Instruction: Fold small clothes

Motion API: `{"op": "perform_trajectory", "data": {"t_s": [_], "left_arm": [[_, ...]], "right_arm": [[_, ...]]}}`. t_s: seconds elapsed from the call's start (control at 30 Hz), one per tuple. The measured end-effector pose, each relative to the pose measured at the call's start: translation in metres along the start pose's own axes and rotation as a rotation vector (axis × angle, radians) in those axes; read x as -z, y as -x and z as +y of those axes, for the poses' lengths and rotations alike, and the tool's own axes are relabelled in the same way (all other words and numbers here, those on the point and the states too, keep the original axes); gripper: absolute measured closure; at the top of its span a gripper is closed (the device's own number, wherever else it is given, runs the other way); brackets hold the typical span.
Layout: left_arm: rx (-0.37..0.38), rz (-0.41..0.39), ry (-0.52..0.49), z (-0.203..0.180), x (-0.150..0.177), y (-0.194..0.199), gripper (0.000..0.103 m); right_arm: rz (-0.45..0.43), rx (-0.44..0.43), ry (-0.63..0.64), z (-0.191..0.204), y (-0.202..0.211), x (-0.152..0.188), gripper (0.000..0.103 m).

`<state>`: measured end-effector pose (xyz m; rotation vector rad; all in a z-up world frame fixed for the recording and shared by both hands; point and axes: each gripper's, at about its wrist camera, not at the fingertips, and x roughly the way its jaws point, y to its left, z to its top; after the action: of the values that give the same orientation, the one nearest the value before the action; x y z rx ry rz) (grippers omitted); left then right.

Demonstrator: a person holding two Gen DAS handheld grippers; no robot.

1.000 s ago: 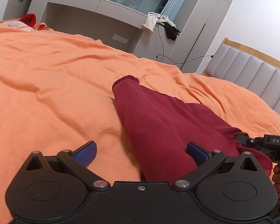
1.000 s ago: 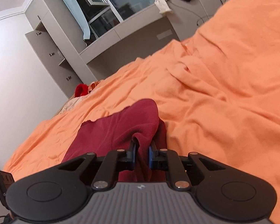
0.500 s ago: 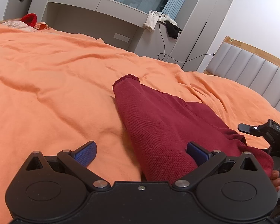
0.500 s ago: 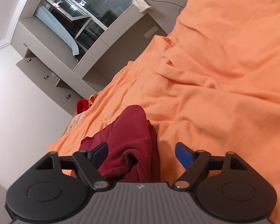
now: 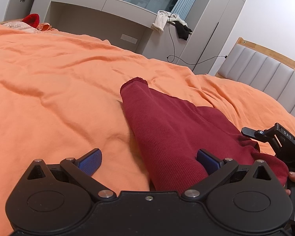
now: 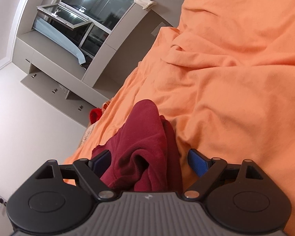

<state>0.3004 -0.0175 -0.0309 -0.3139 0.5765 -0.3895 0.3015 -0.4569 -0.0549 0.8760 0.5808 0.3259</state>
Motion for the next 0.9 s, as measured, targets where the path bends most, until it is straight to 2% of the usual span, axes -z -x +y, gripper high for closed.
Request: {"op": "perform_trajectory", "data": {"t_s": [0.1,0.27,0.5,0.67,0.9], "left_arm": [[0.000,0.000,0.000,0.0001,0.0000,0.0002,0.000],[0.000,0.000,0.000,0.0000,0.0000,0.0003,0.000],[0.000,0.000,-0.001,0.0000,0.0000,0.0004,0.000],[0.000,0.000,-0.001,0.0000,-0.0001,0.0003,0.000],[0.000,0.000,-0.002,0.0000,0.0001,0.0005,0.000]], "right_arm": [[-0.002,-0.009,-0.012,-0.0007,-0.0006,0.0000,0.015],[0.013,0.018,0.004,0.0010,-0.0038,0.0018,0.035],[0.018,0.019,-0.032,-0.0052,-0.0052,0.0016,0.036],[0.018,0.038,-0.010,-0.0022,-0.0063,0.0035,0.037],[0.017,0.068,0.032,0.0022,-0.0076,0.0064,0.045]]}}
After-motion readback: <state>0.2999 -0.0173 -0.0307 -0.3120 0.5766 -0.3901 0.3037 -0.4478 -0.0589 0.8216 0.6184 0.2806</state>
